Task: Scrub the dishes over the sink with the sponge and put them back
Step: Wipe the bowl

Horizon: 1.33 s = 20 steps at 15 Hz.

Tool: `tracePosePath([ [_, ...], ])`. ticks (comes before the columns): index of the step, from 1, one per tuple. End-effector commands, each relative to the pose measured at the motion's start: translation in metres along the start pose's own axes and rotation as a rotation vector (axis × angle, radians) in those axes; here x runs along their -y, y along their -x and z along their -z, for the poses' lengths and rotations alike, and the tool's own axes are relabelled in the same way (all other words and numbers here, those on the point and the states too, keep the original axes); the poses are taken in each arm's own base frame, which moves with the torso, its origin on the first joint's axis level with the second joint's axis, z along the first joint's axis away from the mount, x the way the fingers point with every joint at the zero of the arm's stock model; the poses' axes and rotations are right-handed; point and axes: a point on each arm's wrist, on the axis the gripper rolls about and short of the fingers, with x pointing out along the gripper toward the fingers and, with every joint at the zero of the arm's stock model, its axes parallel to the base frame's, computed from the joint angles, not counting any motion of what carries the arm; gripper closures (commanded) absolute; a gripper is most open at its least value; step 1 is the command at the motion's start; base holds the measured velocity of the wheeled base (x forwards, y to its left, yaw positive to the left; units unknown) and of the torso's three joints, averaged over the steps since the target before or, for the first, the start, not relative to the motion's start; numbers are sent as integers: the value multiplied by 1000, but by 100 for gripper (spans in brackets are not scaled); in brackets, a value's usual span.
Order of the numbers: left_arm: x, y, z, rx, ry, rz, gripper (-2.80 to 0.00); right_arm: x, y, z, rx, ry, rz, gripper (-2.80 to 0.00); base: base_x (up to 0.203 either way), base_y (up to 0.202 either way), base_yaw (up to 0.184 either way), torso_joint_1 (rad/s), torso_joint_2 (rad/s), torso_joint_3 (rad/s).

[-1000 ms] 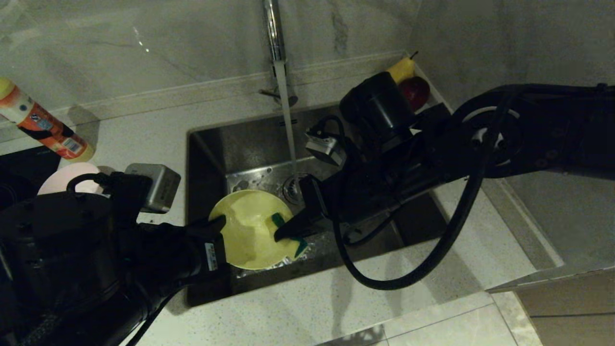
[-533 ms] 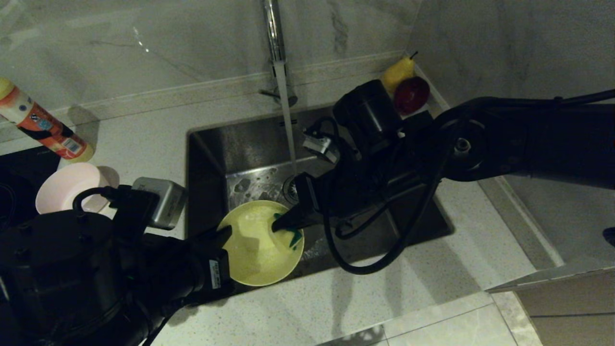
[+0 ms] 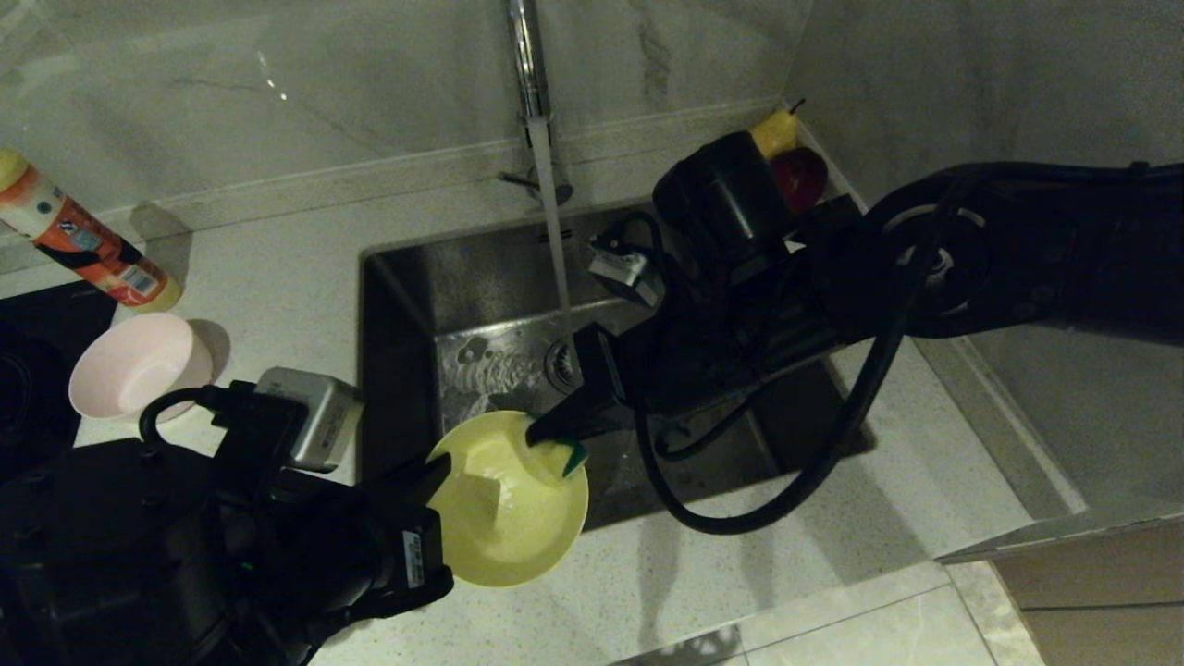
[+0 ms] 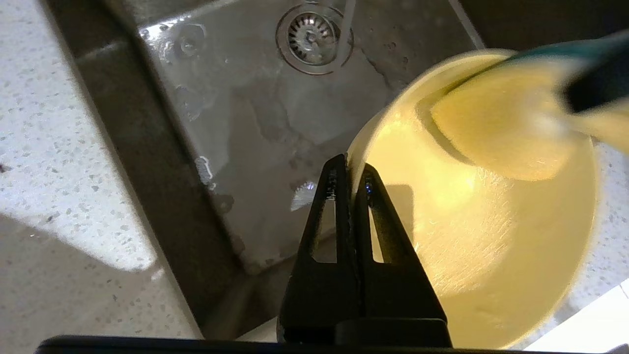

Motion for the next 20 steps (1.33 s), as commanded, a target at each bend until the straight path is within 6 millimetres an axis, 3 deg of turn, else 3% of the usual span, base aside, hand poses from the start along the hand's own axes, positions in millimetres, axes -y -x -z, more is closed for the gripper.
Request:
tracePosePath([
  [1, 0, 0, 0, 3, 2, -4, 0, -15, 2, 7, -14, 21, -25, 0, 0, 0, 0, 0, 0, 0],
  [4, 0, 1, 0, 5, 5, -7, 0, -20, -4, 11, -34, 29, -35, 0, 0, 0, 0, 0, 0, 0],
  [12, -3, 7, -7, 38, 36, -1, 0, -14, -44, 23, -118, 23, -27, 0, 0, 0, 0, 0, 0, 0],
  [16, -4, 8, -6, 38, 36, -1, 0, -19, -51, 28, -140, 31, -32, 0, 0, 0, 0, 0, 0, 0],
  [20, -4, 7, -5, 34, 37, -2, 0, -9, -52, 37, -175, 1, -3, 0, 0, 0, 0, 0, 0, 0],
])
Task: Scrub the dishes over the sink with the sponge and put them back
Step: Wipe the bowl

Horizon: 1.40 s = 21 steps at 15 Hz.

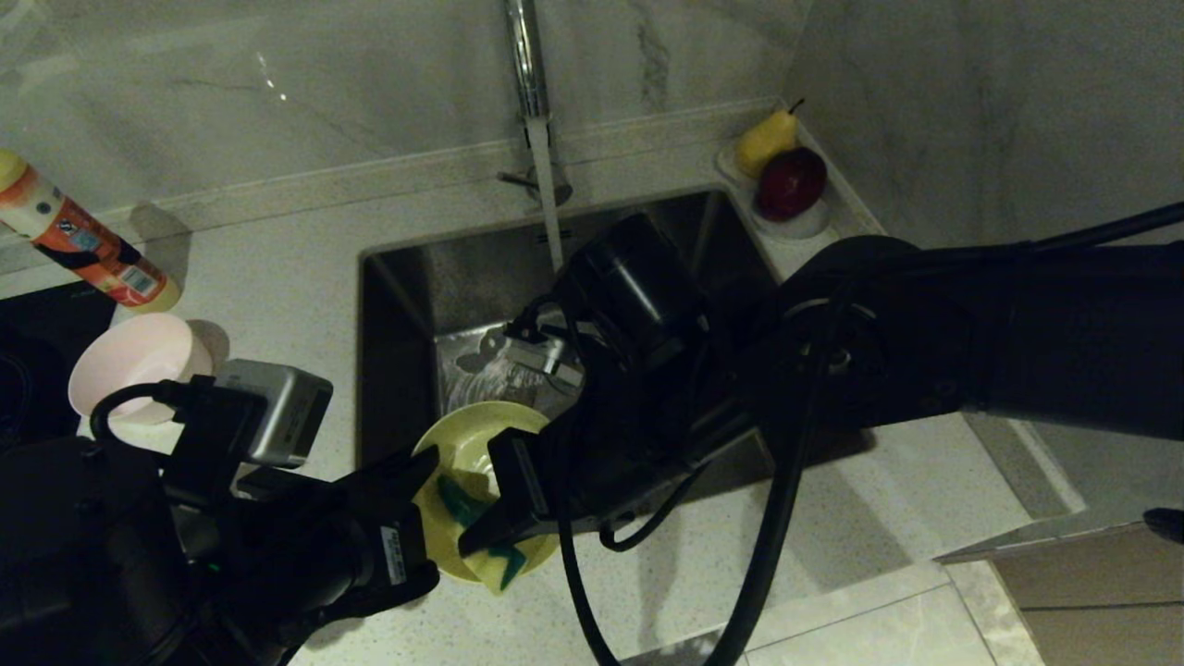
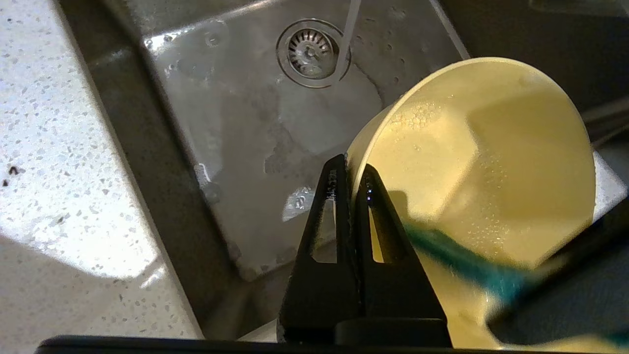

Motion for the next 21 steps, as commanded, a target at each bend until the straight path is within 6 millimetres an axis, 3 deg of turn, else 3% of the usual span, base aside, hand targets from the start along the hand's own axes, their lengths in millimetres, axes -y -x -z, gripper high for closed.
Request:
tracePosePath([
  [1, 0, 0, 0, 1, 2, -4, 0, 4, 4, 3, -9, -18, 8, 0, 0, 0, 0, 0, 0, 0],
  [12, -1, 1, -1, 9, 6, -11, 0, 0, 49, 2, 89, -19, 34, 0, 0, 0, 0, 0, 0, 0],
  [16, 0, -1, 3, -9, 0, -7, 0, -2, 52, -9, 134, 15, 16, 0, 0, 0, 0, 0, 0, 0],
  [21, 0, -1, -4, 16, 16, -5, 0, -1, 37, -16, 125, 28, 7, 0, 0, 0, 0, 0, 0, 0],
])
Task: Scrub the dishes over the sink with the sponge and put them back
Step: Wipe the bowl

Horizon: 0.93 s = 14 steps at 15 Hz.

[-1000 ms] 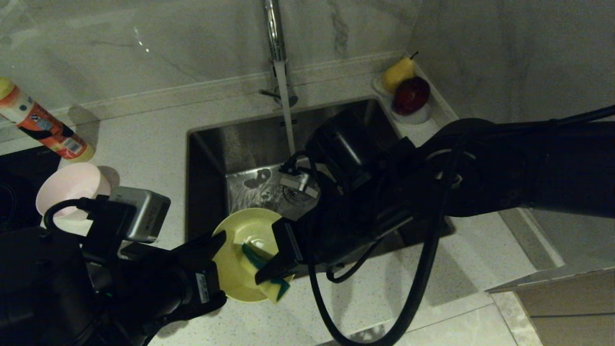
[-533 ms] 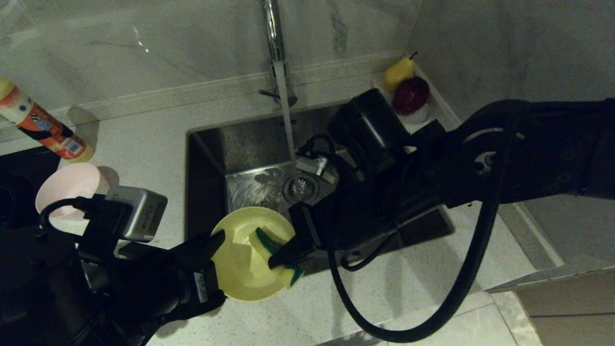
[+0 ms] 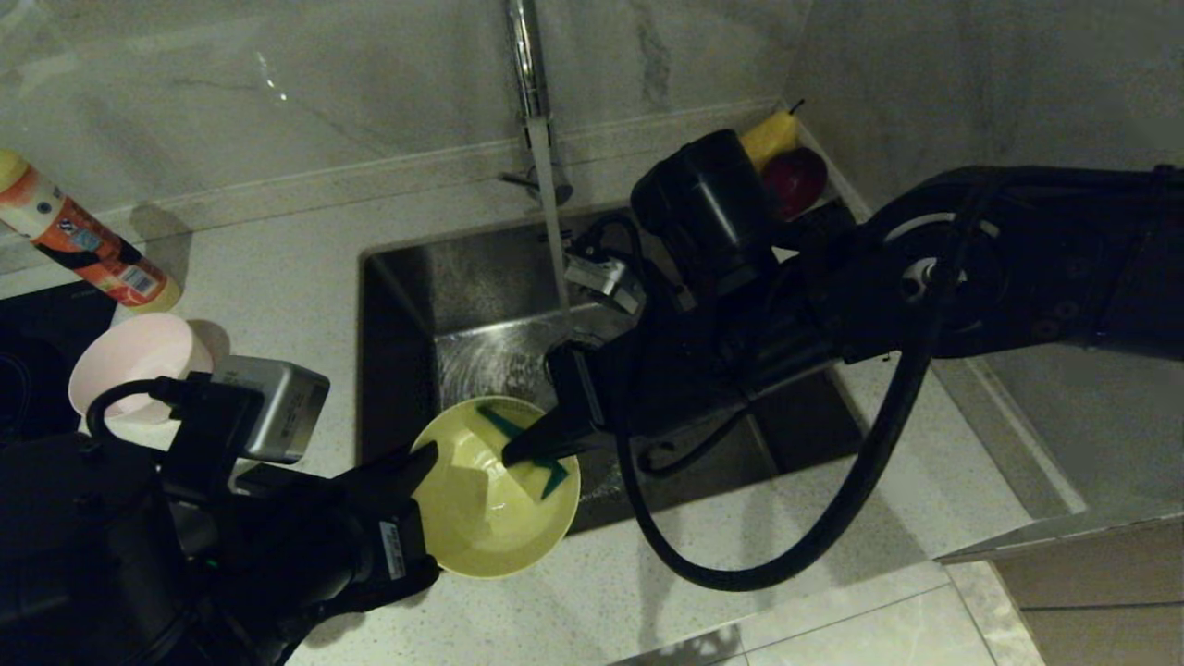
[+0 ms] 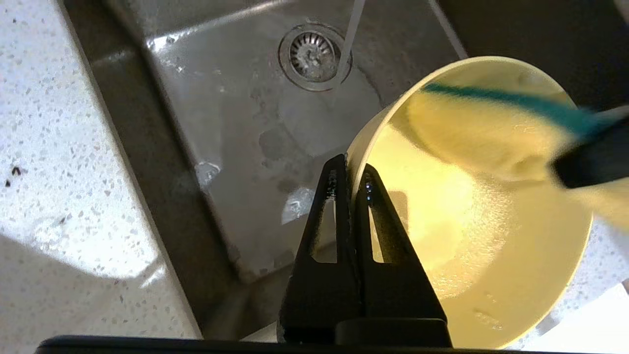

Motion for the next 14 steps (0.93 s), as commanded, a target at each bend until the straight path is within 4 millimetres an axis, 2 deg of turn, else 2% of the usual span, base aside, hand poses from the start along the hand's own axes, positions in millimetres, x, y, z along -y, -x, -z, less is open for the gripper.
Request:
tracePosePath([
  [1, 0, 0, -2, 12, 8, -3, 0, -1, -14, 4, -33, -1, -8, 0, 0, 0, 0, 0, 0, 0],
  [5, 0, 0, -4, 19, 12, -5, 0, 0, -25, 10, -71, -10, -4, 0, 0, 0, 0, 0, 0, 0],
  [8, 0, 1, -2, 14, 32, -7, 0, -7, -16, 16, -96, -17, 5, 0, 0, 0, 0, 0, 0, 0],
  [14, -2, 1, -6, 26, 26, -15, 0, -4, -3, 28, -131, -46, 40, 0, 0, 0, 0, 0, 0, 0],
])
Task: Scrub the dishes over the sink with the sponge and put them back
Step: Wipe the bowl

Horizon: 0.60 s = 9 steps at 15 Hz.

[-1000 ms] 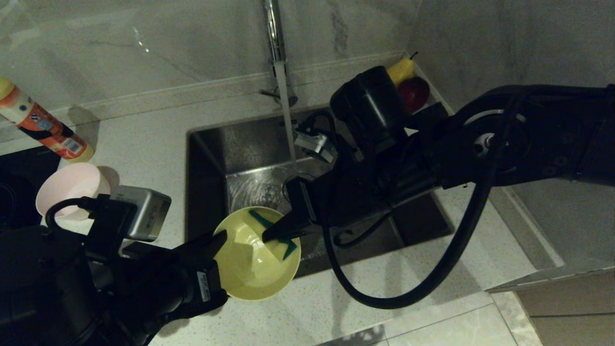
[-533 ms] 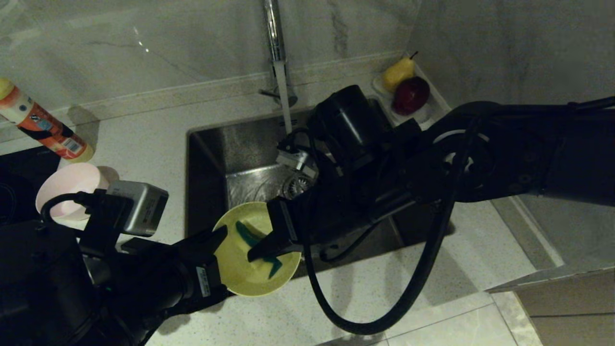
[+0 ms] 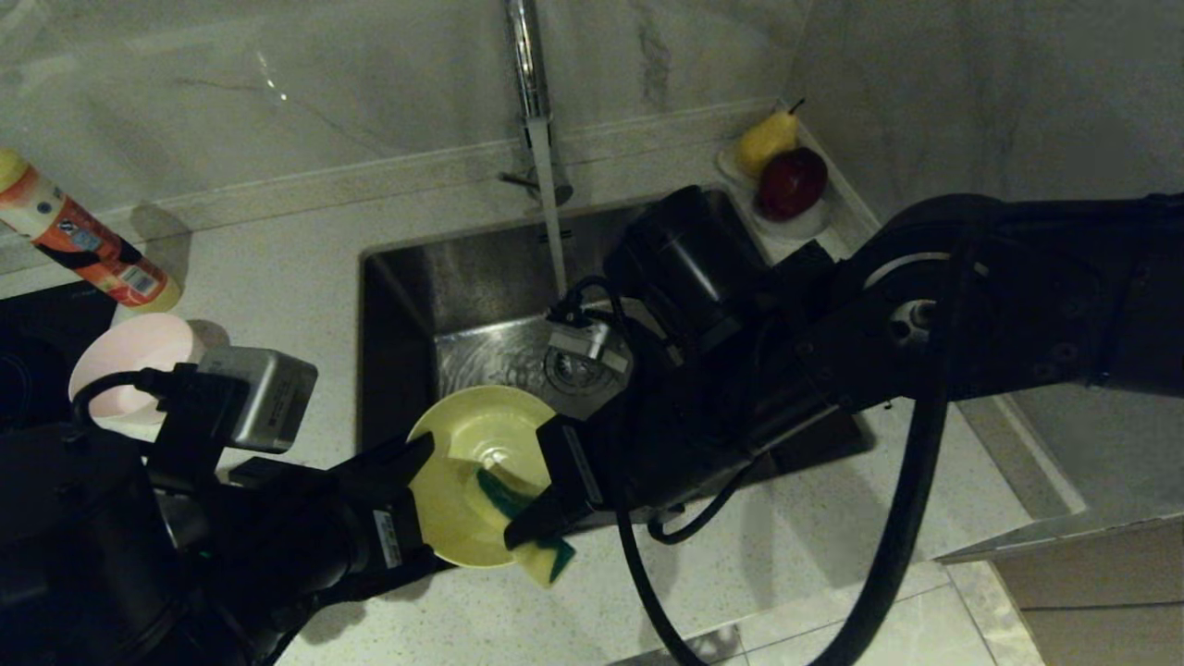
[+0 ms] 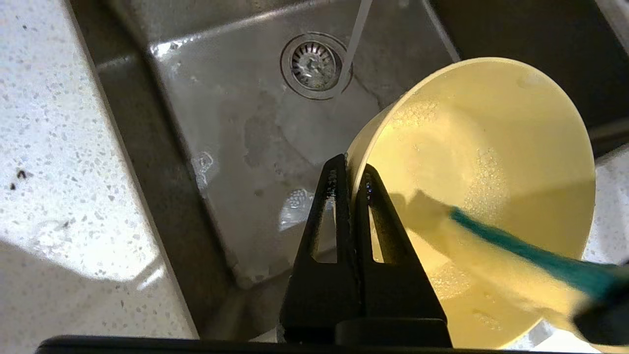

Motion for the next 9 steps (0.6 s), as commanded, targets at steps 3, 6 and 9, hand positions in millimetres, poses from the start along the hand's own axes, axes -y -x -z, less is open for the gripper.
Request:
tracePosePath([
  [3, -1, 0, 0, 3, 8, -7, 0, 3, 22, -3, 50, -13, 8, 0, 0, 0, 0, 0, 0, 0],
  [6, -2, 2, 0, 4, 4, -5, 0, 2, 29, -10, 90, 0, 2, 0, 0, 0, 0, 0, 0, 0],
  [9, -3, 3, 8, -25, -14, -5, 0, -3, 20, -18, 106, 24, -12, 0, 0, 0, 0, 0, 0, 0],
])
